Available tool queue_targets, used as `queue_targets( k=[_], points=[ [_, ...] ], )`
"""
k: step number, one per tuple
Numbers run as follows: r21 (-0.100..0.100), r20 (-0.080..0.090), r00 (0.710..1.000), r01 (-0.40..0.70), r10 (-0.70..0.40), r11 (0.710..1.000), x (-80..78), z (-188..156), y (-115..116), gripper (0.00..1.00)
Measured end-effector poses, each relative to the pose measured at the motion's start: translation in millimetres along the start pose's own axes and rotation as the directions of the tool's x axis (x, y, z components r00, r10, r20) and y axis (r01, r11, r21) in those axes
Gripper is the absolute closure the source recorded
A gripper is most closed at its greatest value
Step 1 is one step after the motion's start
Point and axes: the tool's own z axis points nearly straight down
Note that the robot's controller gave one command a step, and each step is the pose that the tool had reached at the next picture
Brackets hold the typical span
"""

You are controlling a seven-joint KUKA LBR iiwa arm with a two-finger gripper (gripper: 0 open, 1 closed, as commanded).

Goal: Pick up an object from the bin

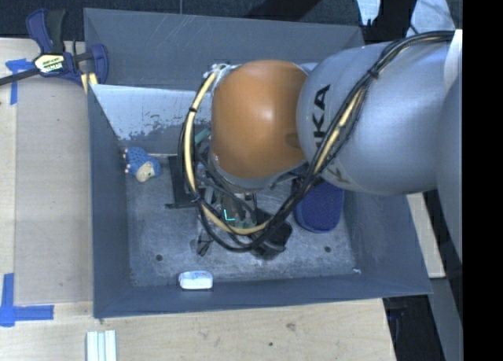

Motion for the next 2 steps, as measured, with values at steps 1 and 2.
queue_targets(
  k=[1, 2],
  points=[
    [0.002, 0.001, 0.983, -0.186, 0.186, 0.983, -43.1, 107.3, -49.7, 0.0],
    [-0.003, 0.006, 0.983, -0.185, 0.185, 0.983, -43.8, 103.4, -46.4, 1.0]
  ],
)
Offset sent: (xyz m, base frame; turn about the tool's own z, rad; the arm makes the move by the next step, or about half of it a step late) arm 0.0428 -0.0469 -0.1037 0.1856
